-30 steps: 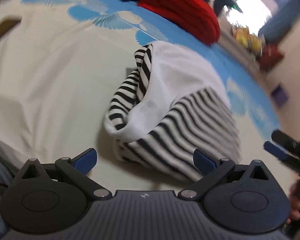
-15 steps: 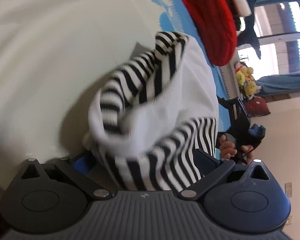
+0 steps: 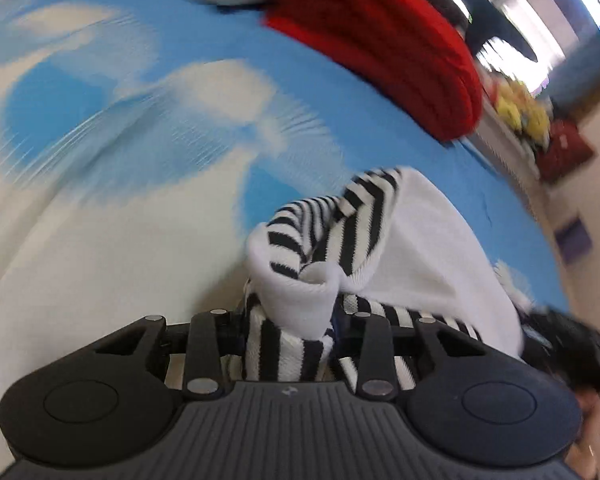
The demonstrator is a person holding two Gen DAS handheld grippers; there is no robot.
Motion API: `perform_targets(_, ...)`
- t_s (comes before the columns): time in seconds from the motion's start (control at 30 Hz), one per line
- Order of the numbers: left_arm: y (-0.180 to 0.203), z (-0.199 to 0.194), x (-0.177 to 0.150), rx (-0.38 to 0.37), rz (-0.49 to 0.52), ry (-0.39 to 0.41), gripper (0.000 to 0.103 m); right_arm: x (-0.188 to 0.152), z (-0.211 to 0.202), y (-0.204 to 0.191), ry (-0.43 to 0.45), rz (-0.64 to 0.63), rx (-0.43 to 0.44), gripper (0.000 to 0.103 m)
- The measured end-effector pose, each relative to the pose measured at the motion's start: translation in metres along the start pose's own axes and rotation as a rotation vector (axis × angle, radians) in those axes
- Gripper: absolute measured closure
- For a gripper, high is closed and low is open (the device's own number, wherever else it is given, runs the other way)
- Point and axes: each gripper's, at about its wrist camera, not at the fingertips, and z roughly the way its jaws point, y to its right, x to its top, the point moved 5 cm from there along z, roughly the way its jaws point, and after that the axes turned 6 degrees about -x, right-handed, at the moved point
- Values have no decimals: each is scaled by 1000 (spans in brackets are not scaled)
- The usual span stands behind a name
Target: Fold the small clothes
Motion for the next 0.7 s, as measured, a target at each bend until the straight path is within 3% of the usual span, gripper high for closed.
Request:
perform_targets(0.17, 59, 88, 66, -24, 177, -44, 65, -20, -22, 62, 64, 87, 8, 84)
perform_targets(0.3, 91, 128, 78, -41, 259, -76, 63, -44, -35, 85, 96, 122, 68, 84)
perform_targets(0.4, 89, 139, 81, -63, 228, -69, 59, -51, -39, 91, 113, 150, 86, 84)
perform_targets(0.5, 72, 139, 93, -64, 161, -33, 46, -53, -38, 90, 113, 113, 72, 84)
perform_targets(0.6, 47, 129, 108, -12, 90, 30, 43, -54, -38, 95, 109, 146, 68, 84)
perform_targets(0.63, 40, 126, 111, -8, 67, 34, 34, -57, -39, 94, 115, 146, 56, 85)
perform_targets(0.7, 29, 118, 118, 13, 38, 49, 30, -64, -45, 91, 130, 113, 28, 85)
